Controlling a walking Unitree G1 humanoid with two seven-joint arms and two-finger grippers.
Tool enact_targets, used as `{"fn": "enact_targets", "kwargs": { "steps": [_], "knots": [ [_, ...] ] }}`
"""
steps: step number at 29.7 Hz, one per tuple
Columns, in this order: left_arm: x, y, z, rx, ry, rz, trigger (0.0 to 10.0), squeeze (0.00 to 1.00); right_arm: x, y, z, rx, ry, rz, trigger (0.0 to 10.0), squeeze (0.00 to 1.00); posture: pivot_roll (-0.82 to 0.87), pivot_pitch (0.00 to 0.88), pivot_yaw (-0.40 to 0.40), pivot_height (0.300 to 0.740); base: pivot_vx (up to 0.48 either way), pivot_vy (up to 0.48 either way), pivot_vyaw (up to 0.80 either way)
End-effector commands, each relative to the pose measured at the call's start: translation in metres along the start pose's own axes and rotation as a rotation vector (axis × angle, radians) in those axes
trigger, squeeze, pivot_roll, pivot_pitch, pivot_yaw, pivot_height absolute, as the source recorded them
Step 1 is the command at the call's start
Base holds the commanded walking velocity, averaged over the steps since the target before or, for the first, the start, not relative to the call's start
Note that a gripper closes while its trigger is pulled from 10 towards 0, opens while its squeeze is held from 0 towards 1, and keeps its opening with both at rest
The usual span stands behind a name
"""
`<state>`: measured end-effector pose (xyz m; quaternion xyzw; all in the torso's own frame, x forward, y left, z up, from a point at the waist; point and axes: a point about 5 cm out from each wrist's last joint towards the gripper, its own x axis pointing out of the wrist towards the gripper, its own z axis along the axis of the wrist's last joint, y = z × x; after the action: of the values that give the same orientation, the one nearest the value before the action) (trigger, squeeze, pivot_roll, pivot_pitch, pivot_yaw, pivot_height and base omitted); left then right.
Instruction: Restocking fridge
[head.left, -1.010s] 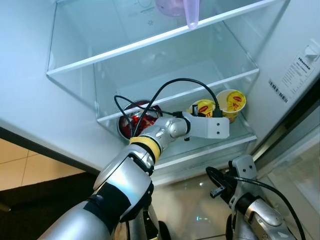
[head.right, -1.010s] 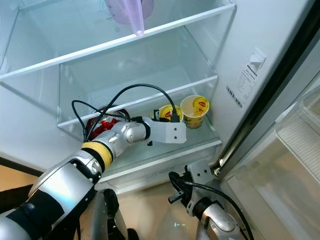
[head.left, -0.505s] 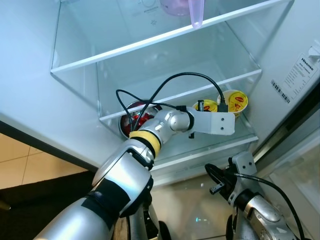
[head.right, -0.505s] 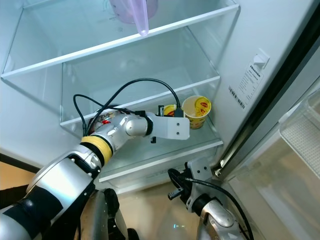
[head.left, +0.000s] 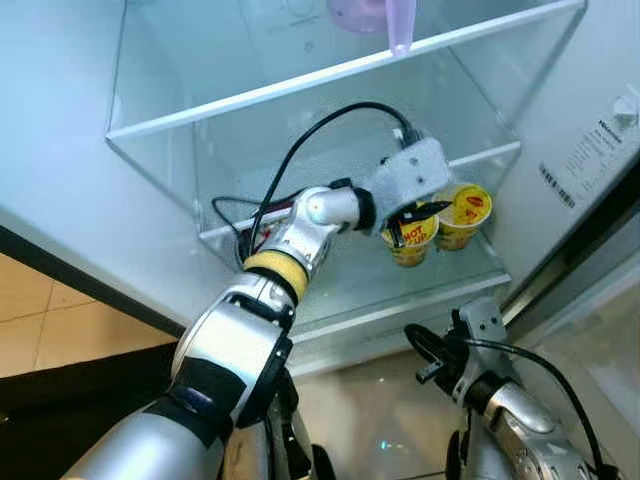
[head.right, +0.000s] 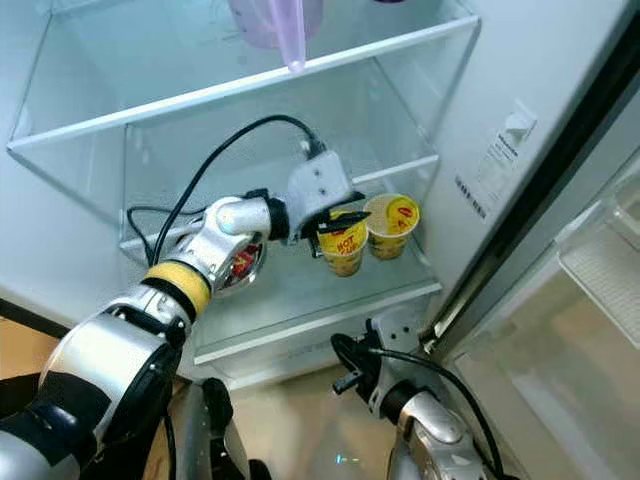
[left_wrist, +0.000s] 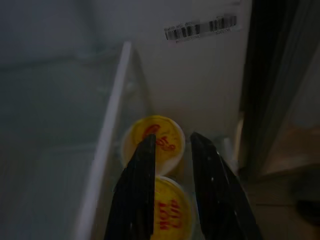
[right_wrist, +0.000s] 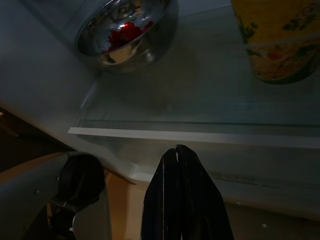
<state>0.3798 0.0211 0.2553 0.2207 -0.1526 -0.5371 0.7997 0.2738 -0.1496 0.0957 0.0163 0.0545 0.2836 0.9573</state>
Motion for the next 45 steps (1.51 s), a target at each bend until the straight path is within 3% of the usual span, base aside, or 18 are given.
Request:
{"fn": "enact_targets", "kwargs": {
  "steps": [1,2,3,4,7,11,12,13,16,19,21,28,35,45],
  "knots": [
    [0.0,-0.009,-0.009,-0.071,-0.011,-0.021,10.0,0.0,-0.004,0.001,-0.011,0.026,0.031,-0.003,10.0,0.0,-0.13,0.358,0.141,0.417,0.0,0.0,0.0],
    [-0.004,-0.027,-0.023,-0.209,-0.069,-0.021,10.0,0.0,-0.004,-0.004,-0.016,0.036,0.046,-0.026,10.0,0.0,-0.12,0.356,0.142,0.417,0.0,0.0,0.0],
    [-0.006,-0.038,-0.03,-0.278,-0.097,-0.015,10.0,0.0,-0.004,-0.006,-0.018,0.035,0.055,-0.034,10.0,0.0,-0.12,0.359,0.145,0.417,0.0,0.0,0.0],
    [-0.006,-0.038,-0.03,-0.278,-0.097,-0.015,10.0,0.0,-0.004,-0.006,-0.018,0.035,0.055,-0.034,10.0,0.0,-0.12,0.359,0.145,0.417,0.0,0.0,0.0],
    [-0.015,-0.068,-0.042,-0.442,-0.169,-0.009,10.0,0.0,-0.003,-0.012,-0.021,0.047,0.06,-0.068,10.0,0.0,-0.14,0.337,0.143,0.417,0.0,0.0,0.0],
    [-0.017,-0.073,-0.044,-0.47,-0.183,-0.012,10.0,0.0,-0.003,-0.013,-0.021,0.05,0.058,-0.072,10.0,0.0,-0.14,0.337,0.143,0.417,0.0,0.0,0.0],
    [-0.019,-0.086,-0.047,-0.512,-0.205,-0.011,10.0,0.0,-0.003,-0.015,-0.022,0.053,0.06,-0.077,10.0,0.0,-0.13,0.325,0.14,0.417,0.0,0.0,0.0],
    [-0.019,-0.086,-0.047,-0.512,-0.205,-0.011,10.0,0.0,-0.003,-0.015,-0.022,0.053,0.06,-0.077,10.0,0.0,-0.13,0.325,0.14,0.417,0.0,0.0,0.0],
    [-0.027,-0.121,-0.05,-0.643,-0.268,0.021,10.0,0.0,-0.002,-0.021,-0.028,0.068,0.077,-0.099,10.0,0.0,-0.12,0.303,0.137,0.417,0.0,0.0,0.0],
    [-0.03,-0.129,-0.05,-0.669,-0.269,0.045,10.0,0.0,-0.001,-0.022,-0.03,0.075,0.081,-0.105,10.0,0.0,-0.12,0.303,0.137,0.417,0.0,0.0,0.0],
    [-0.042,-0.136,-0.056,-0.698,-0.257,0.165,10.0,0.0,0.0,-0.023,-0.041,0.088,0.122,-0.137,10.0,0.0,-0.1,0.289,0.133,0.417,0.0,0.0,0.0],
    [-0.072,-0.137,-0.07,-0.715,-0.191,0.384,10.0,0.0,-0.003,-0.032,-0.052,0.112,0.154,-0.193,10.0,0.0,-0.09,0.271,0.131,0.417,0.0,0.0,0.0],
    [-0.093,-0.144,-0.08,-0.707,-0.098,0.481,10.0,0.0,-0.005,-0.044,-0.051,0.112,0.142,-0.235,10.0,0.0,-0.08,0.249,0.135,0.417,0.0,0.0,0.0],
    [-0.105,-0.157,-0.096,-0.728,0.004,0.55,10.0,0.0,-0.002,-0.052,-0.051,0.111,0.138,-0.258,10.0,0.0,-0.07,0.241,0.142,0.417,0.0,0.0,0.0]
  ]
}}
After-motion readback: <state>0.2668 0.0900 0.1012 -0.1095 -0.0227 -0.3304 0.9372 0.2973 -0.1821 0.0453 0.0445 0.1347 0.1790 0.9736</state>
